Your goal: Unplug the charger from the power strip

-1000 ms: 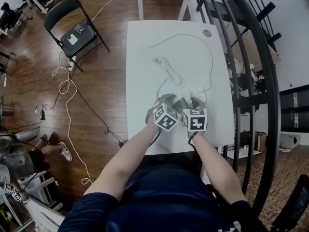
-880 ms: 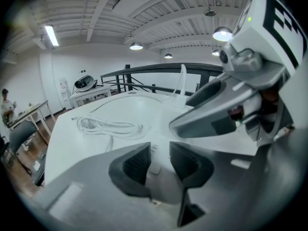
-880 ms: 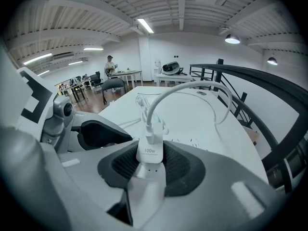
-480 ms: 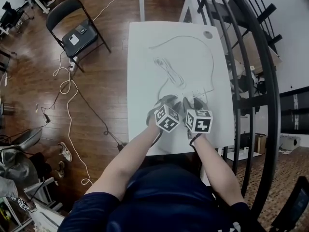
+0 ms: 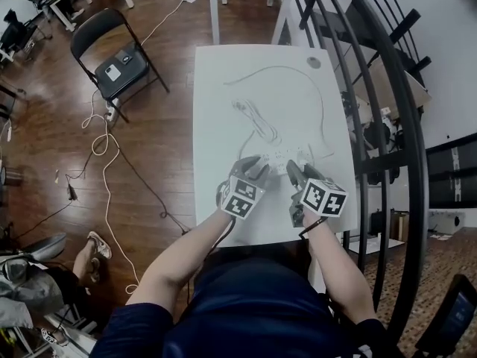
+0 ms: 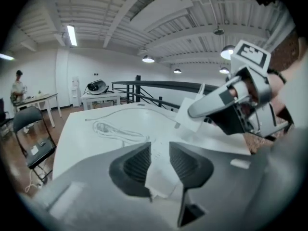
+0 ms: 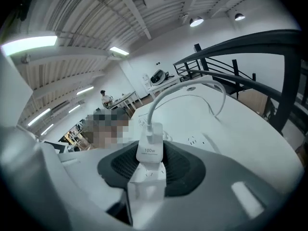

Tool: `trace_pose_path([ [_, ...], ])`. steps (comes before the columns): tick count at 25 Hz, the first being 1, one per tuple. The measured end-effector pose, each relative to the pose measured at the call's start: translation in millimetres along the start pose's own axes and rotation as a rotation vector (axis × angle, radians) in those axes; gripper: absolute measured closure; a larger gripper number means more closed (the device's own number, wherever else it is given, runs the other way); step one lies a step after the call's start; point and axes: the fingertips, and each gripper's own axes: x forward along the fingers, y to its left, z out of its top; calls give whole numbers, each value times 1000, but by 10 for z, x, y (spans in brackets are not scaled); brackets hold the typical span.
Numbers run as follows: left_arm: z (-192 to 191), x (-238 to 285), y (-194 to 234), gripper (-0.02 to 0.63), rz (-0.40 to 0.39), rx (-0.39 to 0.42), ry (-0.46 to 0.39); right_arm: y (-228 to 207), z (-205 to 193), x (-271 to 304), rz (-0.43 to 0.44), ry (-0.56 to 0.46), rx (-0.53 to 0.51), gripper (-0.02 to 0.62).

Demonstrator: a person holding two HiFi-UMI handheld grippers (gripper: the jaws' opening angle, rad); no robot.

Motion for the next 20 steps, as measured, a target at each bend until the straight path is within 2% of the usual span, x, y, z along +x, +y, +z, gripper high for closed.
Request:
trace_pose_path([
  [6, 16, -554, -85, 486, 0, -244, -85, -64, 24, -282, 76, -72, 161, 453],
  [10, -11, -852, -79, 486, 51, -346, -137, -193, 53, -407, 113, -99, 276, 453],
  [13, -56, -1020, -90, 491, 63, -386, -141, -314, 78, -496, 143, -118, 351, 453],
  [20, -208, -1382, 41, 492, 124, -433, -146, -564, 90, -681, 153, -146, 417, 451],
])
